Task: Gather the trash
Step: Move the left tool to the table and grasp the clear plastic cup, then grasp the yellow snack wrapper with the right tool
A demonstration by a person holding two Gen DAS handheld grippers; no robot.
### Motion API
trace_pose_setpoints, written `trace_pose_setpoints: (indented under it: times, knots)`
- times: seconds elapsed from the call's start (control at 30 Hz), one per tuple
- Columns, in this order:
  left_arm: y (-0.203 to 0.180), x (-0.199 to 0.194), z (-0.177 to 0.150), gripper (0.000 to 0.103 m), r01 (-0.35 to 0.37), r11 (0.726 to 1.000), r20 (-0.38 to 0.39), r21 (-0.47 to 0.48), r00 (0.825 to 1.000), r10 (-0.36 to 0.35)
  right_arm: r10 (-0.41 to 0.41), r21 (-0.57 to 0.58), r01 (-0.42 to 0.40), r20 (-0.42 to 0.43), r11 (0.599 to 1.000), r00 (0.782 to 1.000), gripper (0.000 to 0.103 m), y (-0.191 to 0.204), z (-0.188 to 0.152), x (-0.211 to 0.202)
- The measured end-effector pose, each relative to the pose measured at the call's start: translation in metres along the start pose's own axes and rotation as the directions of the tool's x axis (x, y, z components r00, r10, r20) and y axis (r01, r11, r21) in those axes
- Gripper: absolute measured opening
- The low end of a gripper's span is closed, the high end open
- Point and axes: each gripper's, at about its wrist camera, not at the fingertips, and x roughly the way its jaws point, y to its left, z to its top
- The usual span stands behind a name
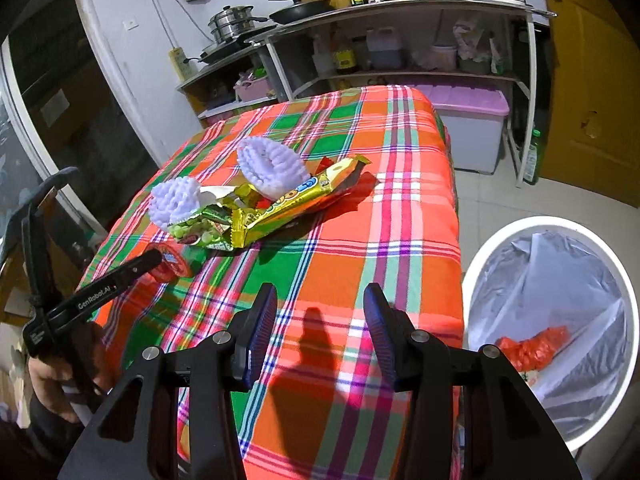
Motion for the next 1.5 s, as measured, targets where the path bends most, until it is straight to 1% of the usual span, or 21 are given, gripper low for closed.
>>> trace_pose_setpoints:
  times: [0.13, 0.2, 0.23, 0.47, 0.73, 0.83, 0.93, 0.97, 1.0, 1.03, 1.07, 1.13, 1.23, 1.5]
  knots:
    - [0.001, 0.001, -0.002, 0.058, 0.02, 1.0, 0.003, -0.008, 1.0, -0.02, 0.011, 0.0, -0.011, -0.005, 1.0, 1.0, 0.046, 0.002, 0.006, 0.007]
    - [0.0, 0.002, -0.002, 0.054, 0.025, 1.0, 0.003, -0.004, 1.0, -0.025, 0.019, -0.001, -0.019, -0.004, 1.0, 1.0, 0.046, 0.004, 0.009, 0.01]
    - [0.0, 0.003, -0.002, 0.05, 0.026, 1.0, 0.001, -0.001, 1.0, -0.026, 0.021, -0.002, -0.021, -0.003, 1.0, 1.0, 0.046, 0.006, 0.01, 0.011]
    - [-0.003, 0.001, -0.005, 0.05, 0.03, 0.999, 0.01, 0.018, 1.0, -0.03, 0.049, 0.037, -0.048, -0.013, 0.998, 0.999, 0.046, 0.012, 0.024, 0.028]
    - [-0.003, -0.003, -0.008, 0.05, 0.047, 0.998, 0.014, 0.036, 0.999, -0.047, 0.081, 0.15, -0.077, -0.02, 0.986, 0.997, 0.046, 0.009, 0.044, 0.05]
    - [-0.003, -0.004, -0.008, 0.05, 0.049, 0.998, 0.017, 0.044, 0.999, -0.05, 0.08, 0.181, -0.075, -0.021, 0.981, 0.997, 0.046, 0.01, 0.049, 0.057]
    - [-0.005, -0.005, -0.009, 0.05, 0.05, 0.997, 0.021, 0.056, 0.998, -0.051, 0.078, 0.211, -0.068, -0.043, 0.975, 0.996, 0.046, 0.008, 0.052, 0.067]
    - [-0.006, -0.005, -0.009, 0.05, 0.05, 0.997, 0.022, 0.061, 0.998, -0.051, 0.079, 0.218, -0.067, -0.048, 0.974, 0.996, 0.044, 0.008, 0.051, 0.068]
    - [-0.006, -0.006, -0.009, 0.05, 0.049, 0.997, 0.024, 0.064, 0.998, -0.051, 0.08, 0.221, -0.067, -0.049, 0.973, 0.996, 0.039, 0.007, 0.051, 0.069]
    - [-0.006, -0.006, -0.009, 0.05, 0.048, 0.997, 0.024, 0.066, 0.998, -0.05, 0.079, 0.218, -0.067, -0.05, 0.974, 0.996, 0.024, 0.007, 0.05, 0.07]
    - [-0.007, -0.007, -0.01, 0.05, 0.047, 0.997, 0.025, 0.068, 0.998, -0.049, 0.074, 0.212, -0.063, -0.049, 0.975, 0.996, 0.015, 0.007, 0.049, 0.069]
    - [-0.007, -0.008, -0.01, 0.05, 0.046, 0.997, 0.028, 0.07, 0.998, -0.048, 0.069, 0.207, -0.058, -0.043, 0.977, 0.997, 0.009, 0.005, 0.048, 0.067]
    - [-0.008, -0.009, -0.011, 0.05, 0.041, 0.997, 0.029, 0.072, 0.999, -0.043, 0.07, 0.201, -0.06, -0.044, 0.978, 0.997, 0.006, 0.003, 0.045, 0.065]
    - [-0.014, -0.024, -0.012, 0.05, 0.037, 0.995, 0.058, 0.092, 0.997, -0.042, 0.067, 0.163, -0.062, -0.026, 0.985, 0.997, 0.006, 0.002, 0.035, 0.046]
